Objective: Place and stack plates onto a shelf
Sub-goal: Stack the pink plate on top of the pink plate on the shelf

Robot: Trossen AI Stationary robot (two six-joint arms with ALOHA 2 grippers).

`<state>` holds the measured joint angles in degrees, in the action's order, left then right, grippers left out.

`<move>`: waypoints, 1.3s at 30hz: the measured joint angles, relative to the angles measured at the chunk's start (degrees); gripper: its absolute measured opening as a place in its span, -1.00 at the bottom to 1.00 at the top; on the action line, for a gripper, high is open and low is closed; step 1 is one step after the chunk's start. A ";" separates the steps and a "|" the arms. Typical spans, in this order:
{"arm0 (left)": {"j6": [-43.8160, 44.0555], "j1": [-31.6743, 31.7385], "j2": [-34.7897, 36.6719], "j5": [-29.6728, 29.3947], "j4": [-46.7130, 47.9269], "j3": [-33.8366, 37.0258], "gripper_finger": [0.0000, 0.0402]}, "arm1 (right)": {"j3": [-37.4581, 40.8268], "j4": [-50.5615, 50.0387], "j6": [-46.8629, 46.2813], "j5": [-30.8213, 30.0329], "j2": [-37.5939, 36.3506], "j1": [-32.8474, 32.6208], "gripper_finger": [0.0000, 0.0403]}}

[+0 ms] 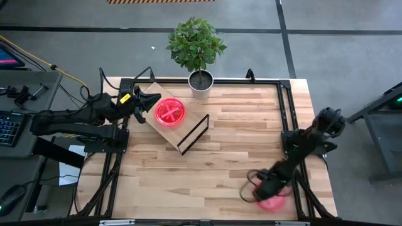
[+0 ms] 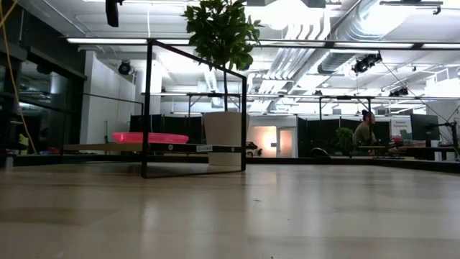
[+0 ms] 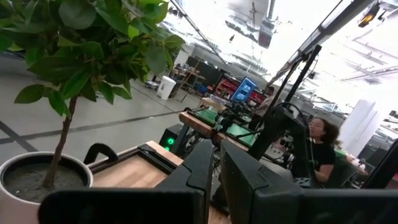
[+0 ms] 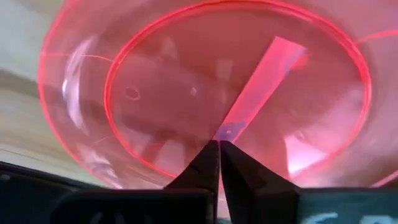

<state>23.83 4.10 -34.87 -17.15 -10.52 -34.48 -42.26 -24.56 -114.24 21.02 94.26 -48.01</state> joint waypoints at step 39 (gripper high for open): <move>0.07 0.00 0.00 0.00 -0.02 0.00 -0.88 | 4.42 -10.41 46.50 -17.08 -32.92 37.66 -1.00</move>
<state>23.90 4.10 -34.87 -17.15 -10.55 -34.48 -37.84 -34.97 -67.74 3.95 61.34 -10.35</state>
